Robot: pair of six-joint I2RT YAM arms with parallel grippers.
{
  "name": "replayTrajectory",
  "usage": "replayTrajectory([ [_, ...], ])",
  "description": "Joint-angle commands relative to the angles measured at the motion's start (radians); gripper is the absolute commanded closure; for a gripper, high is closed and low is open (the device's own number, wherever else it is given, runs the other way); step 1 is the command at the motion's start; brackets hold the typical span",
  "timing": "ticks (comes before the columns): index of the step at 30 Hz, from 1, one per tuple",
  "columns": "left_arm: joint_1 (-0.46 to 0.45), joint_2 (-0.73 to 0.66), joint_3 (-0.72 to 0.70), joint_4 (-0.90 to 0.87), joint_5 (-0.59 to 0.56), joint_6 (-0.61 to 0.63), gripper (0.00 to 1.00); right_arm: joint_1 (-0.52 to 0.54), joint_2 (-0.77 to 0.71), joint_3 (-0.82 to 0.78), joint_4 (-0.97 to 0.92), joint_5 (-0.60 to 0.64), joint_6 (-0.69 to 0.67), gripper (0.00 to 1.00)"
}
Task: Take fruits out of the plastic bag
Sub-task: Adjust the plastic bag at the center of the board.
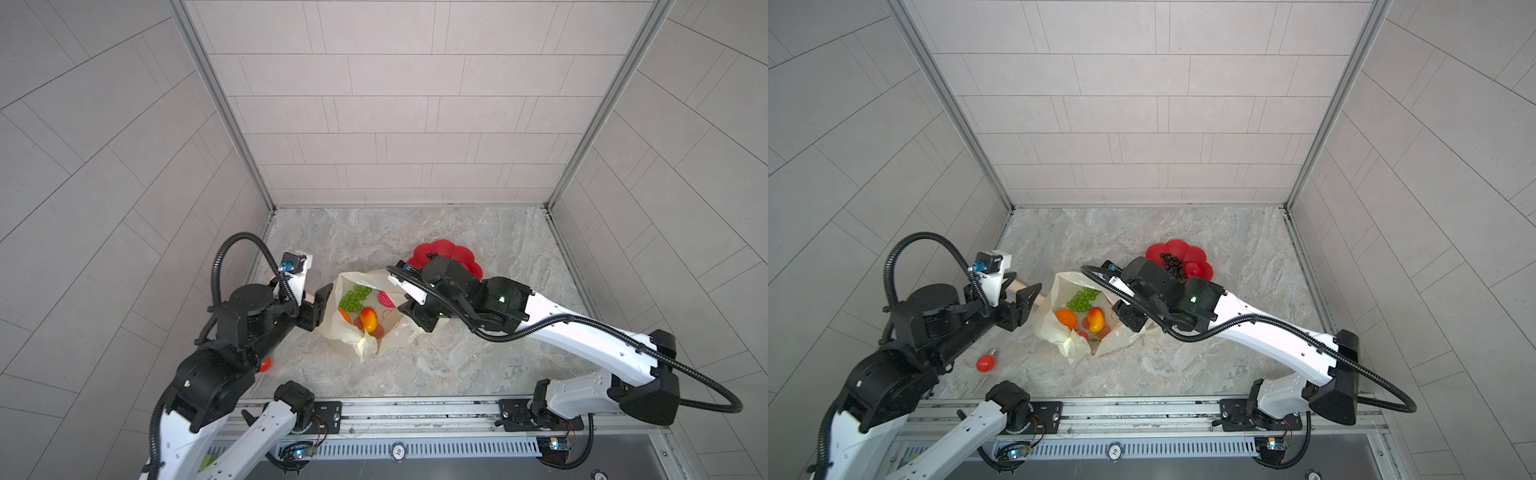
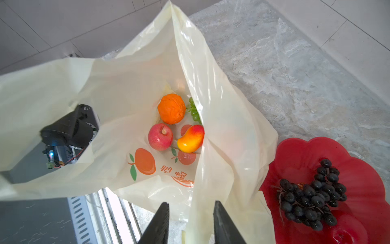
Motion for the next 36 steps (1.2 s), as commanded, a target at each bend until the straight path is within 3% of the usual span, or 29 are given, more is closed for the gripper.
replayTrajectory([
  [1, 0.001, 0.037, 0.059, -0.354, 0.069, -0.14, 0.34, 0.04, 0.087, 0.048, 0.049, 0.04, -0.035, 0.61],
  [6, 0.0, -0.005, 0.091, -0.522, 0.142, -0.288, 0.34, 0.129, 0.268, 0.202, 0.022, -0.009, -0.032, 0.65],
  [13, 0.0, -0.051, 0.013, -0.528, 0.338, -0.446, 0.32, 0.182, 0.348, 0.227, 0.143, -0.136, 0.07, 0.65],
  [19, 0.001, -0.194, -0.083, -0.348, 0.436, -0.617, 0.25, 0.18, 0.362, 0.161, 0.269, -0.156, 0.234, 0.65],
  [23, 0.001, -0.263, -0.181, -0.247, 0.434, -0.773, 0.25, 0.185, 0.356, 0.108, 0.342, -0.137, 0.31, 0.68],
  [27, 0.001, -0.314, -0.249, -0.145, 0.433, -0.909, 0.25, 0.195, 0.31, 0.033, 0.359, -0.021, 0.341, 0.71],
  [36, 0.001, -0.32, -0.34, -0.03, 0.486, -1.038, 0.25, 0.209, 0.294, 0.007, 0.383, -0.029, 0.33, 0.69],
])
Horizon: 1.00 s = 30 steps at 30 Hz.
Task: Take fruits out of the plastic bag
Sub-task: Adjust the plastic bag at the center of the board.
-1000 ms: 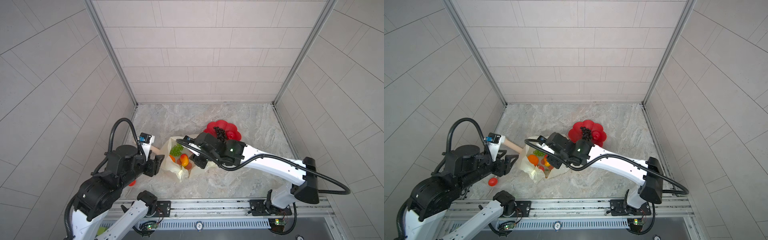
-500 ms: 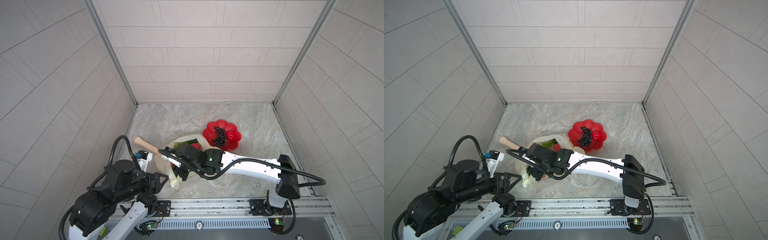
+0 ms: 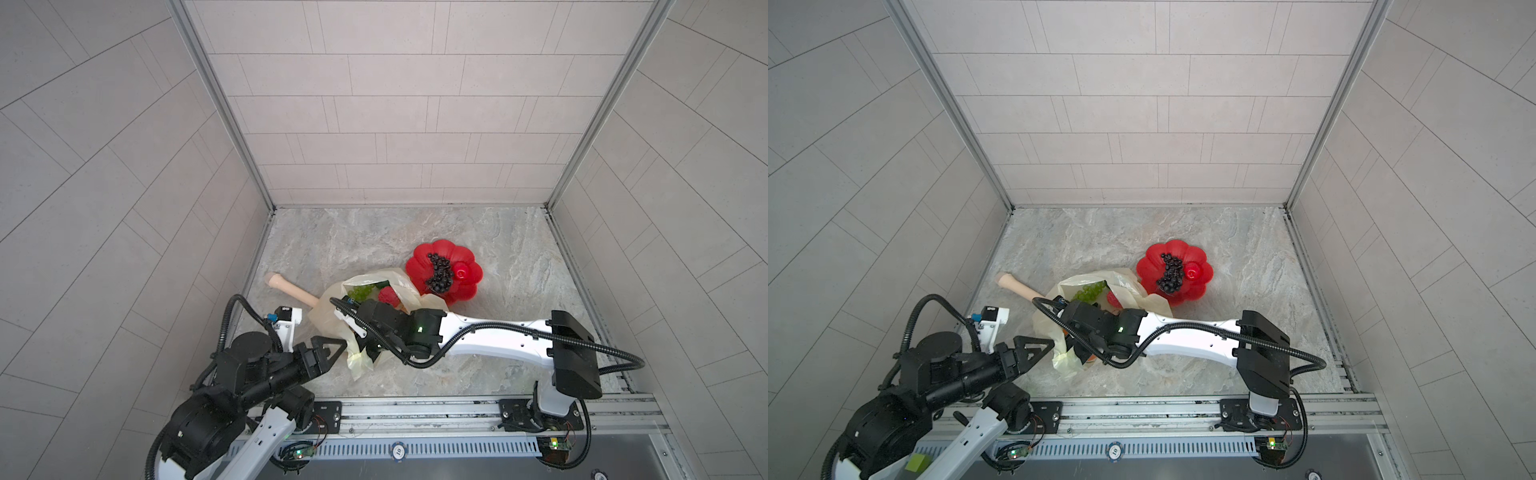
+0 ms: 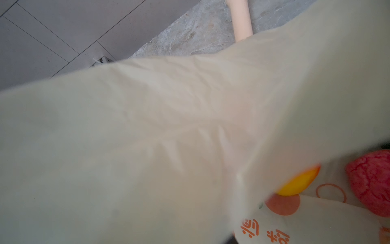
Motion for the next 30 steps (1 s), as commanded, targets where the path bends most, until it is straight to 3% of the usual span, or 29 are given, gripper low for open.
replayTrajectory([
  [1, 0.0, 0.008, -0.03, 0.08, 0.031, -0.09, 0.25, 0.018, -0.057, -0.016, 0.065, 0.011, 0.014, 0.69],
  [10, 0.0, -0.035, -0.087, 0.172, -0.008, -0.156, 0.27, 0.041, -0.093, -0.072, 0.177, 0.05, 0.031, 0.69],
  [14, 0.0, -0.03, -0.106, 0.219, -0.015, -0.173, 0.31, 0.052, -0.083, -0.048, 0.142, 0.051, 0.009, 0.68],
  [16, 0.0, -0.028, -0.1, 0.224, -0.022, -0.161, 0.42, 0.055, -0.097, -0.063, 0.153, 0.062, 0.013, 0.68],
  [20, 0.001, -0.038, -0.094, 0.199, -0.048, -0.142, 0.88, 0.055, -0.125, -0.084, 0.149, 0.088, 0.005, 0.67],
  [21, 0.0, -0.044, -0.095, 0.189, -0.055, -0.142, 0.93, 0.054, -0.127, -0.078, 0.125, 0.108, 0.0, 0.67],
  [26, 0.0, -0.084, -0.087, 0.081, -0.071, -0.114, 0.95, 0.038, -0.137, -0.053, -0.062, 0.313, 0.002, 0.6],
  [30, 0.0, -0.108, -0.051, -0.083, -0.06, -0.024, 0.95, -0.018, -0.12, -0.048, -0.113, 0.329, -0.022, 0.57],
])
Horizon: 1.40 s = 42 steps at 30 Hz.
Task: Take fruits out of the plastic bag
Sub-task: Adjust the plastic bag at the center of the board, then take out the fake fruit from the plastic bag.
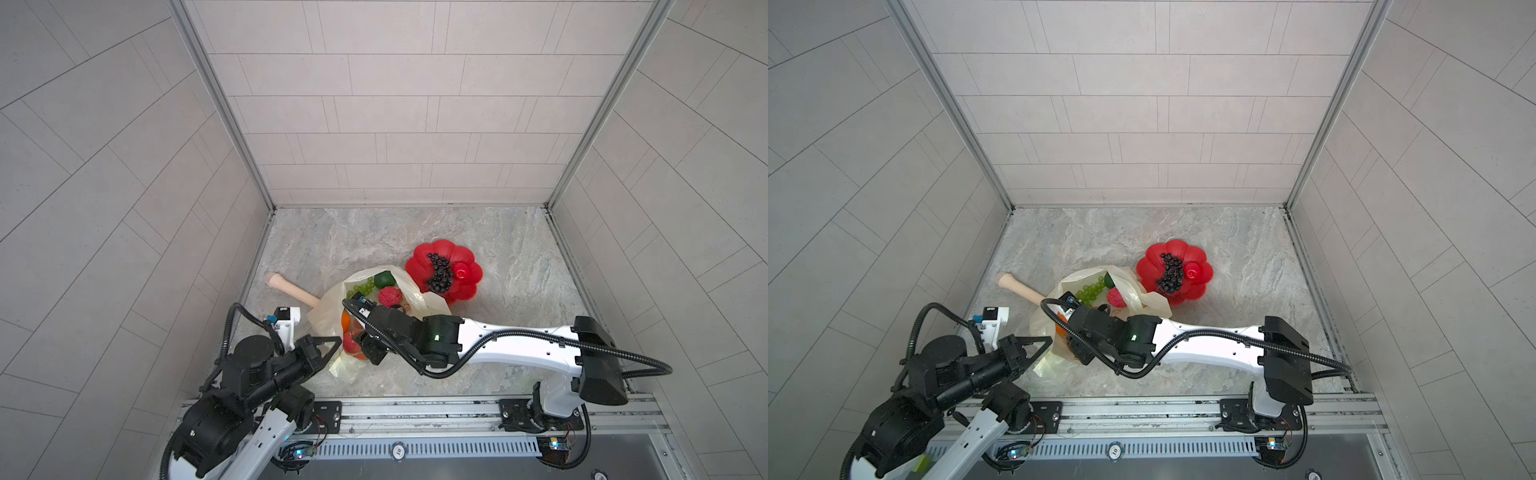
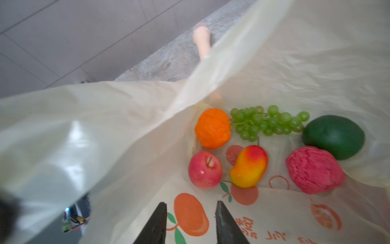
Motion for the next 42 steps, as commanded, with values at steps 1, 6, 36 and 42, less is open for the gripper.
replayTrajectory([
  [1, 0.001, -0.031, 0.052, -0.181, -0.016, 0.091, 0.95, -0.044, -0.001, 0.02, -0.094, 0.078, -0.031, 0.57],
  [6, 0.001, -0.08, 0.063, -0.299, 0.001, 0.161, 0.95, -0.046, 0.052, 0.004, -0.082, 0.076, -0.069, 0.54],
  [36, 0.001, -0.192, -0.043, -0.33, -0.042, 0.308, 0.95, -0.047, 0.158, -0.018, 0.047, 0.101, -0.225, 0.51],
  [42, 0.001, -0.19, -0.081, -0.326, -0.041, 0.314, 0.95, -0.047, 0.295, 0.142, 0.046, 0.022, -0.255, 0.51],
])
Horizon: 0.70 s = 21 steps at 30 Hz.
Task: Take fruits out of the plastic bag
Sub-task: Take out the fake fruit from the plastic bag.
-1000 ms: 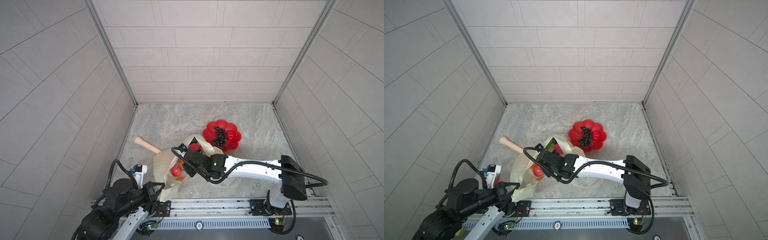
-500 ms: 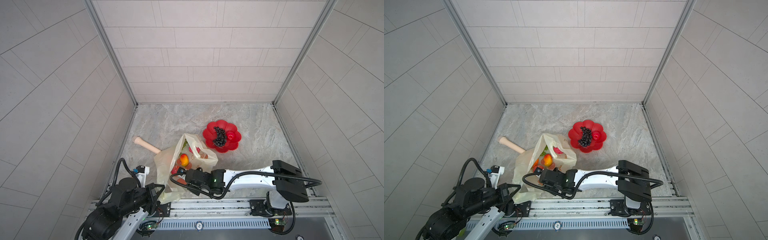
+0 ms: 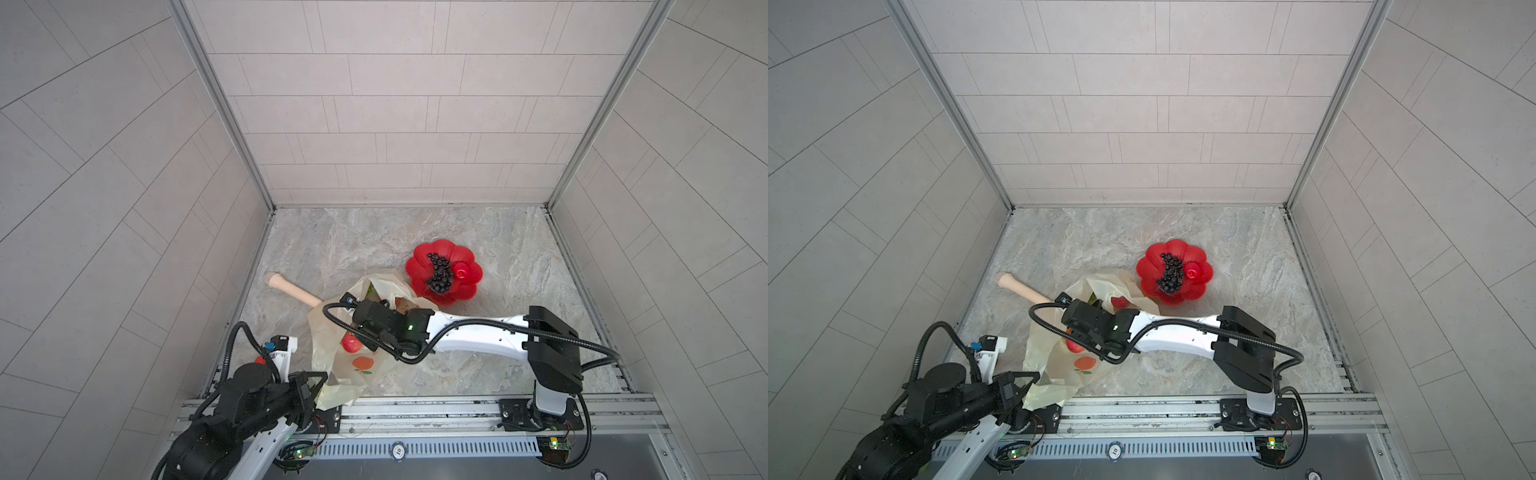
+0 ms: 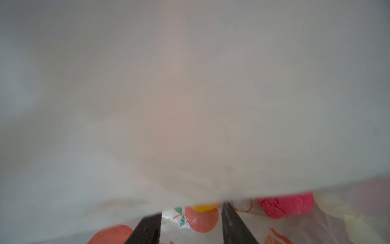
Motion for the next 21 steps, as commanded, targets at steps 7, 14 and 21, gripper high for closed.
replayTrajectory([
  [7, 0.001, -0.009, -0.009, 0.018, -0.023, 0.05, 0.97, -0.002, 0.179, 0.171, -0.061, -0.029, 0.012, 0.51],
  [14, 0.0, -0.008, -0.021, 0.038, -0.025, 0.054, 0.97, -0.011, 0.197, 0.16, -0.074, -0.062, 0.038, 0.42],
  [21, 0.0, -0.007, 0.002, 0.057, -0.057, 0.054, 0.97, -0.056, 0.246, 0.226, -0.124, -0.059, 0.13, 0.45],
])
